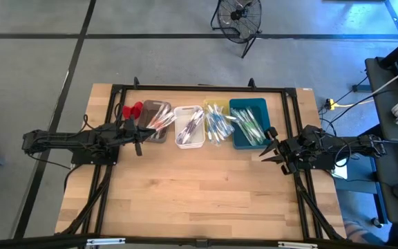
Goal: Pick & Place Toothbrushes
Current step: Return to Home Position
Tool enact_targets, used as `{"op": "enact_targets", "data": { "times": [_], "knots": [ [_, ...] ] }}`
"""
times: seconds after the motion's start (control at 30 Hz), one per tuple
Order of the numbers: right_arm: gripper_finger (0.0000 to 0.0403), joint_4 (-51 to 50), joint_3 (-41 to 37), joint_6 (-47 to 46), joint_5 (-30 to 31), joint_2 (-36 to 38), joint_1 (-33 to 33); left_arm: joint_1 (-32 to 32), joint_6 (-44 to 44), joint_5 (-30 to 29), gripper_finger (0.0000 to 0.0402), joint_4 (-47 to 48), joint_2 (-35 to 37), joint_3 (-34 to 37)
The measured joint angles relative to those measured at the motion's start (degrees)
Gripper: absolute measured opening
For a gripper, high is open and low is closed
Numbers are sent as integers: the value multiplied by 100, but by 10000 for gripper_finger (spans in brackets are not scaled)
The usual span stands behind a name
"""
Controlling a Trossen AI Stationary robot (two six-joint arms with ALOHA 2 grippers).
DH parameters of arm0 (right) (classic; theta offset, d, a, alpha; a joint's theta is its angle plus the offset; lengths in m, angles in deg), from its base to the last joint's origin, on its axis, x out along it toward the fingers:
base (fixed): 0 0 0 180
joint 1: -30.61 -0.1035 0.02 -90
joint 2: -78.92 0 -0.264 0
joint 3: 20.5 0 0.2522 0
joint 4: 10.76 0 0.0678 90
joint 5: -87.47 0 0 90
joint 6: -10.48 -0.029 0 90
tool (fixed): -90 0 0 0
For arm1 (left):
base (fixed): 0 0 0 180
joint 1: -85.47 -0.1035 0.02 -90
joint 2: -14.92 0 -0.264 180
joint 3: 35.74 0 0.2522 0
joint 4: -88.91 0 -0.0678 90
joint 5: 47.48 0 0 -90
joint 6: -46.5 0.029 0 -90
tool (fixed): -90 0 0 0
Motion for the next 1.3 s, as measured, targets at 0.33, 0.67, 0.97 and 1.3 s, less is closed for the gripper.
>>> {"op": "enact_targets", "data": {
  "times": [0.33,0.67,0.97,1.3],
  "knots": [
    [65,-1,0,0,0,0,0,-1,-1,2,2,0,0,1],
    [46,0,-1,0,0,0,0,0,0,1,2,1,0,0],
    [36,-1,-2,0,0,0,0,0,0,2,2,2,0,1],
    [41,-1,-2,0,0,0,0,-1,0,1,2,1,0,0]
  ]
}}
